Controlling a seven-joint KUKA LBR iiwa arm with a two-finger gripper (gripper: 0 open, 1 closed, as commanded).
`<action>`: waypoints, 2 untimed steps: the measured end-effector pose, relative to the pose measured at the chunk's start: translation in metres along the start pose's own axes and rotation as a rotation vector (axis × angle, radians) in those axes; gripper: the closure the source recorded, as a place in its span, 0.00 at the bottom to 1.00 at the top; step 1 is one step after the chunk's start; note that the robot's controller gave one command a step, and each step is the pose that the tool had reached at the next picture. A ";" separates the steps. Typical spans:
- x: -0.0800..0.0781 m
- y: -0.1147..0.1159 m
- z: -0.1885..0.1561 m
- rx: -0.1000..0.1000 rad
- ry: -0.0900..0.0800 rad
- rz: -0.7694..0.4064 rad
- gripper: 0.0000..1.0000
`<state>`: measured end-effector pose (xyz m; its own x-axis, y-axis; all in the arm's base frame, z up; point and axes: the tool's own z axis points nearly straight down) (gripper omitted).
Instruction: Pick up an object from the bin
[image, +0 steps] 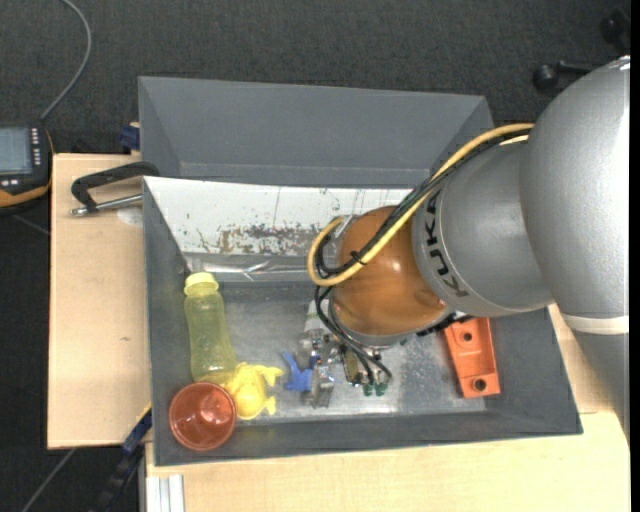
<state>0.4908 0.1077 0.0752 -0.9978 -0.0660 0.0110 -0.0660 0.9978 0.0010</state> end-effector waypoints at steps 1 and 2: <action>-0.016 0.046 -0.017 -0.004 -0.020 -0.044 1.00; -0.022 0.064 0.011 -0.004 -0.003 -0.060 1.00</action>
Offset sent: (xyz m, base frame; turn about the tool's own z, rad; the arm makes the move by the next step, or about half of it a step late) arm 0.0270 0.0467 -0.0047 -0.0576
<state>0.5081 0.1726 0.0637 -0.9920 -0.1259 0.0075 -0.1258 0.9920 0.0060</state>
